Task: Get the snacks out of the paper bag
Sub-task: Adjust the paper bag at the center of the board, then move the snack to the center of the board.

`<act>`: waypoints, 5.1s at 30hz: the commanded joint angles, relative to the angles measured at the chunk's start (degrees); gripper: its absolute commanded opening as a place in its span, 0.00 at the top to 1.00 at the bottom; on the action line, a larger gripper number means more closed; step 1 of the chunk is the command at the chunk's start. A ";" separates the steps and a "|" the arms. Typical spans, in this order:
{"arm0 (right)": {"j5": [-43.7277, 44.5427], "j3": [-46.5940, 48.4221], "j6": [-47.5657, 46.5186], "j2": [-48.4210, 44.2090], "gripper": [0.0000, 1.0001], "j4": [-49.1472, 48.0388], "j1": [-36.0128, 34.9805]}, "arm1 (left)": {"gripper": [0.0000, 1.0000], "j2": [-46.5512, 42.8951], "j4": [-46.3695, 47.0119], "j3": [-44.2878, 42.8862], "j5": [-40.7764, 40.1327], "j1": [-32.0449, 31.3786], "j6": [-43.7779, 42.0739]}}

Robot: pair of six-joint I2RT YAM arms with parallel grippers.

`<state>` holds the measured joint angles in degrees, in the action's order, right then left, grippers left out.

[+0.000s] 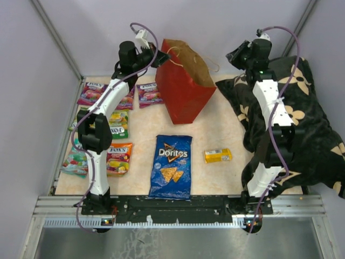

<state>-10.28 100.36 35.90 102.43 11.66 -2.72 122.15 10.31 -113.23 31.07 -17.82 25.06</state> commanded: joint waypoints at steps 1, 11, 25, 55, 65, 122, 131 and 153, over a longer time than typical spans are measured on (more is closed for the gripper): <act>-0.84 1.01 -1.62 -2.60 0.80 -0.66 0.52 | 1.00 0.86 1.45 -2.62 2.11 -0.55 0.35; -9.49 -7.37 6.56 3.43 0.28 -11.27 0.57 | 1.00 -1.97 2.25 3.08 1.52 -0.54 -1.46; -15.18 -10.19 18.90 10.70 0.59 -27.62 0.52 | 1.00 -2.81 2.27 4.84 1.61 -0.53 -1.75; -14.24 3.54 10.97 5.36 0.87 -11.43 3.86 | 0.76 4.09 3.60 -7.71 5.26 -3.38 4.63; -7.28 0.88 2.59 -4.95 0.13 -3.22 4.49 | 0.00 -11.21 -7.52 7.28 0.72 -1.57 -8.83; 40.90 -53.14 13.57 0.22 0.03 -20.11 -60.45 | 0.00 -55.07 0.39 71.62 -16.43 5.48 -6.93; 44.34 -44.55 18.00 10.70 0.03 -19.24 -60.43 | 0.00 -55.79 -0.65 71.70 -16.61 6.56 -7.70; 55.19 -26.19 -1.51 12.20 0.04 -21.88 -61.36 | 0.00 -56.90 -2.96 71.19 -19.94 7.83 -6.93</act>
<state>40.64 68.53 43.81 115.37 -8.27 -62.50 67.37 8.73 -41.91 14.06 -11.16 18.09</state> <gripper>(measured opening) 0.965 0.998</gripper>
